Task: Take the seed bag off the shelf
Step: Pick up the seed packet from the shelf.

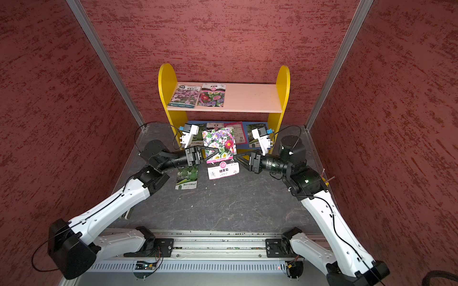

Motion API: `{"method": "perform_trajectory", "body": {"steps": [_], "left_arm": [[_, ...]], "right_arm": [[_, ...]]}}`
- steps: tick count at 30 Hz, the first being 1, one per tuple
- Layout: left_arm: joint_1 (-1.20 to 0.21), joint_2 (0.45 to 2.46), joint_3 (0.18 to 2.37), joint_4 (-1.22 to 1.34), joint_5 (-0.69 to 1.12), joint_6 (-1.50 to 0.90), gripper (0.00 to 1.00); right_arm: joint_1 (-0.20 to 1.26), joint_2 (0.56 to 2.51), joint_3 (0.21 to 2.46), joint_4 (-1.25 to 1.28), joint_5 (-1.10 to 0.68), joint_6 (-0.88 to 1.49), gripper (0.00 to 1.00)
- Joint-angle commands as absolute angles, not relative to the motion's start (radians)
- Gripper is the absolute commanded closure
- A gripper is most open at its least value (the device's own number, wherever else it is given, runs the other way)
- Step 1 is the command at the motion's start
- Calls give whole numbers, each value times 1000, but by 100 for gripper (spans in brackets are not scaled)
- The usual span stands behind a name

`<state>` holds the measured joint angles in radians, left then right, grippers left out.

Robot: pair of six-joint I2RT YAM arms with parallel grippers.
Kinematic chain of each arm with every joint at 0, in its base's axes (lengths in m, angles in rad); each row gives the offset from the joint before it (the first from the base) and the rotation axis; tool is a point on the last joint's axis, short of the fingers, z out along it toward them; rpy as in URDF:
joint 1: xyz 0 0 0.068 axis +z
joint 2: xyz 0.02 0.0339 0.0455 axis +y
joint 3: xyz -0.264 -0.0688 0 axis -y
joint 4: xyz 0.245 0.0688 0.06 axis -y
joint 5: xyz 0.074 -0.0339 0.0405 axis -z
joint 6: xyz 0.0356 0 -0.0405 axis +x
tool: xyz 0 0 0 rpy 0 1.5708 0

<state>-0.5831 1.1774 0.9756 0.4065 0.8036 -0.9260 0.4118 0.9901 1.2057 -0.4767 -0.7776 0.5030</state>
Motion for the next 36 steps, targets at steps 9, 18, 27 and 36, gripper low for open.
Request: {"method": "perform_trajectory", "body": {"steps": [9, 18, 27, 36], "left_arm": [[-586, 1164, 981, 422, 824, -906, 100], [-586, 1187, 996, 433, 833, -909, 100], [-587, 1191, 1000, 435, 833, -913, 100], [-581, 1191, 1013, 395, 823, -902, 52]], "right_arm": [[417, 1008, 1248, -465, -783, 483, 62], [416, 1023, 1221, -324, -874, 576, 69], [417, 1032, 1221, -328, -873, 575, 93], [417, 1023, 1215, -332, -844, 583, 100]]}}
